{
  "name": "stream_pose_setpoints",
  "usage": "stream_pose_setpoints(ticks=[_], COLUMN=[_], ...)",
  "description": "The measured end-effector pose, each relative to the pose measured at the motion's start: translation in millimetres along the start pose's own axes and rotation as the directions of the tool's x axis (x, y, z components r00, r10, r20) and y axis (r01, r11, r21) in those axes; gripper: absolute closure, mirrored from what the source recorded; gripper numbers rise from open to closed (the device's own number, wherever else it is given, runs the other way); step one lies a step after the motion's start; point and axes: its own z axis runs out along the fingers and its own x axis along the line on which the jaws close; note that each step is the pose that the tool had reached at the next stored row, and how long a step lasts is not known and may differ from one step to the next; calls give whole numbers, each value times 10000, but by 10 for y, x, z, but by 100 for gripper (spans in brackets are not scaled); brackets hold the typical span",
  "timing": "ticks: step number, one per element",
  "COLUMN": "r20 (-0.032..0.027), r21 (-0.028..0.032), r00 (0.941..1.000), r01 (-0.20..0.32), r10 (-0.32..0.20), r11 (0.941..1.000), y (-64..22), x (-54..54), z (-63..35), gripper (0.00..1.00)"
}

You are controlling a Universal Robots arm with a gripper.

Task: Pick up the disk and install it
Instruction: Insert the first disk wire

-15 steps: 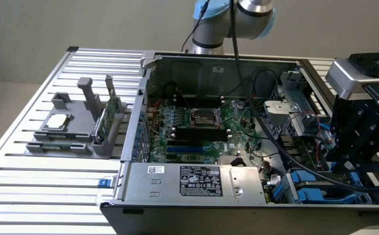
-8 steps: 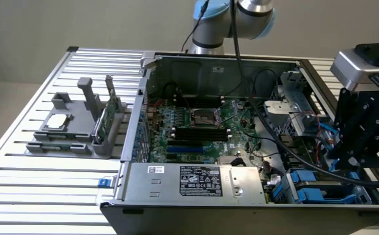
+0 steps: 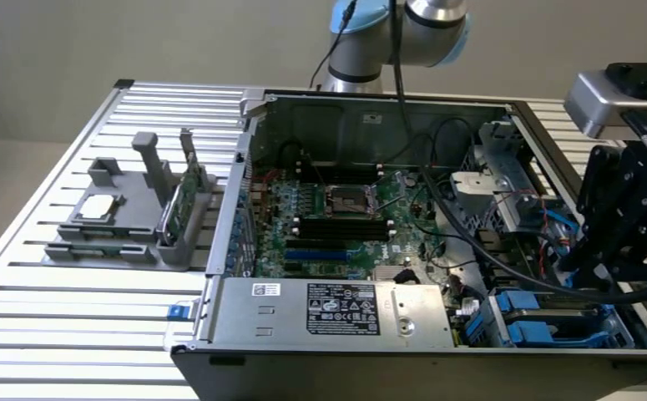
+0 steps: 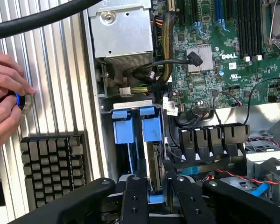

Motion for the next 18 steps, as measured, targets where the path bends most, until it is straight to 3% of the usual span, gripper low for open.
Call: stream_pose_setpoints(ticks=[5, 9, 14, 18], r20=[-1, -5, -11, -18], r21=[-34, -61, -96, -124], r00=[9969, 9898, 9747, 9574], r01=[-789, -1423, -2234, -2887], r10=[789, 1423, 2234, 2887], r11=[9969, 9898, 9747, 9573], y=[0, 0, 0, 0], x=[1, 0, 1, 1], z=[-12, -15, -16, -16], gripper=[73, 73, 73, 73])
